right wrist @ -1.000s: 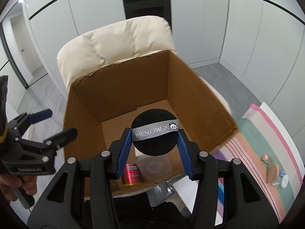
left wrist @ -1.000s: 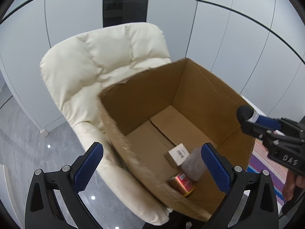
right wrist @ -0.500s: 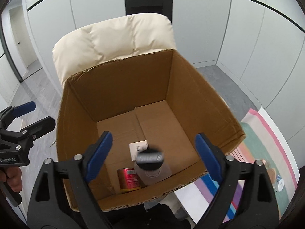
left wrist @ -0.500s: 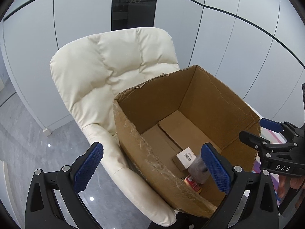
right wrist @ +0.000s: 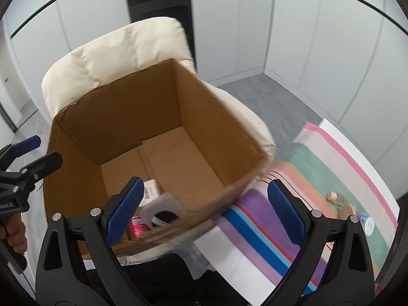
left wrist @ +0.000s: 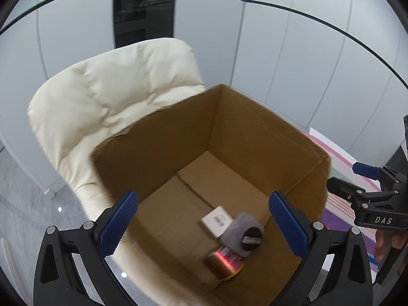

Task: Organize objects
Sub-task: 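Move both open tools back over the rug toward the remaining cosmetics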

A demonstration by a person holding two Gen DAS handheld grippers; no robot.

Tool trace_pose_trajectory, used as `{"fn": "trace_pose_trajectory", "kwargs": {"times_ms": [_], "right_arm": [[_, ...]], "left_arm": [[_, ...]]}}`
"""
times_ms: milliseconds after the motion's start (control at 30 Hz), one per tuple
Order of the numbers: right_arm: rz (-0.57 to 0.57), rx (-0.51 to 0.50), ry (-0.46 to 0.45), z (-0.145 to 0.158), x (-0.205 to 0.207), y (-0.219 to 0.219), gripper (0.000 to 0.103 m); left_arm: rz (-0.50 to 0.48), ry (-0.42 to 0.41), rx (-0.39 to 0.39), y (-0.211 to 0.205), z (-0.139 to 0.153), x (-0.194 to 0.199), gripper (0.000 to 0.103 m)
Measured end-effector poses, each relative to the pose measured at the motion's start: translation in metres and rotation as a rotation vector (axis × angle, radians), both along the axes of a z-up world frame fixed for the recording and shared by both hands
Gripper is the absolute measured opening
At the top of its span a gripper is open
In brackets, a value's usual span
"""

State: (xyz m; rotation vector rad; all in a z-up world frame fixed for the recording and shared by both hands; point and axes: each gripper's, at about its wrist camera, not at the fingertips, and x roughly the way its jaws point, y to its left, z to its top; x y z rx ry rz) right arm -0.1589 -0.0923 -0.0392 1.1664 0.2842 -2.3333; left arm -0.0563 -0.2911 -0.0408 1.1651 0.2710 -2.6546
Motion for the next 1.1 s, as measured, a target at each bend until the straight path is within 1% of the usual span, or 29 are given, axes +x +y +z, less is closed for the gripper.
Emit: {"fn": "trace_pose_trajectory", "kwargs": {"times_ms": [200,367,500,633,700,867,1100], "right_arm": [[-0.077,-0.021,-0.010,0.000,-0.011,0.044,0.099],[-0.124,-0.032,-0.021,-0.002,-0.016,0.078,0.099],[-0.160,-0.016,-0.014,-0.004,-0.018,0.105,0.099],[-0.213,-0.021,-0.017,-0.006,-0.022,0.133,0.099],[-0.232,-0.025,-0.020,-0.006,-0.024,0.144,0.099],[-0.274,-0.011,-0.016,-0.009,-0.024,0.175,0.099],[-0.339,-0.006,-0.012,-0.012,-0.023,0.212,0.099]], "left_arm": [[-0.066,0.004,-0.014,0.035,-0.001,-0.021,0.103],[-0.098,0.009,0.002,0.058,0.000,-0.038,0.103],[-0.135,0.009,0.015,0.081,-0.001,-0.052,0.103],[-0.168,-0.017,-0.023,0.105,-0.008,-0.064,0.103],[-0.194,-0.028,-0.028,0.119,-0.013,-0.070,0.103],[-0.253,-0.030,-0.046,0.148,-0.015,-0.082,0.103],[-0.302,-0.054,-0.024,0.178,-0.025,-0.096,0.103]]}}
